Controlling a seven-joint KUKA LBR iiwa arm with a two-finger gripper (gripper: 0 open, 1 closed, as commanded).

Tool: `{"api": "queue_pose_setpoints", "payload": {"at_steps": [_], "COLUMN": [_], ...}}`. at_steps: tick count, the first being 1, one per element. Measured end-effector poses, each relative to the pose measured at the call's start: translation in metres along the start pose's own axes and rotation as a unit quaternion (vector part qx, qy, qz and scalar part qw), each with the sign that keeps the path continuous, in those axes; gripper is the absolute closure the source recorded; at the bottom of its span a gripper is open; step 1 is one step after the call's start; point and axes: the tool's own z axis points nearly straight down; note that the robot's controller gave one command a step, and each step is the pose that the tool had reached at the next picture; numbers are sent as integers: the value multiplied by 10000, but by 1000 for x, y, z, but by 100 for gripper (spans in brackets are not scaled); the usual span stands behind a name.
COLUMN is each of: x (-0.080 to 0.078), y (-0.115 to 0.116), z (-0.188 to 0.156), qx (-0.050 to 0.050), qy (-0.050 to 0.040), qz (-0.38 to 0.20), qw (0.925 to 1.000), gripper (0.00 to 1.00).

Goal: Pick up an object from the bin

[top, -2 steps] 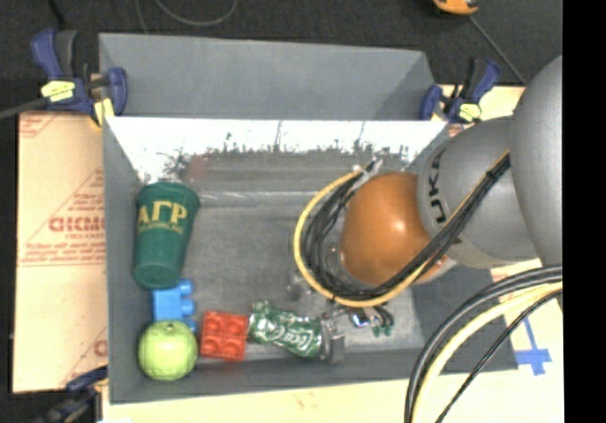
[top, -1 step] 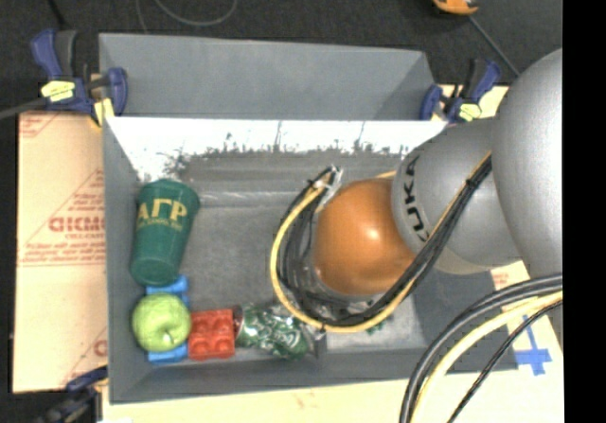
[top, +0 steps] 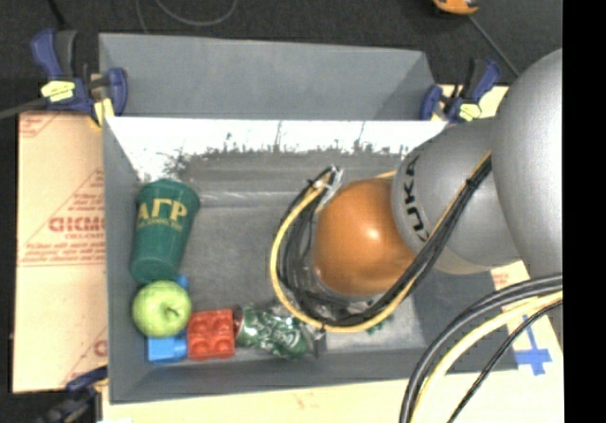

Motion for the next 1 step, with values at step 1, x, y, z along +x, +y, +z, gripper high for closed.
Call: {"api": "queue_pose_setpoints", "payload": {"at_steps": [1], "x": [-18], "y": [-6], "z": [-147], "qx": [-31], "qy": [16], "qz": [-149], "qw": [9999], "gripper": [100]}}
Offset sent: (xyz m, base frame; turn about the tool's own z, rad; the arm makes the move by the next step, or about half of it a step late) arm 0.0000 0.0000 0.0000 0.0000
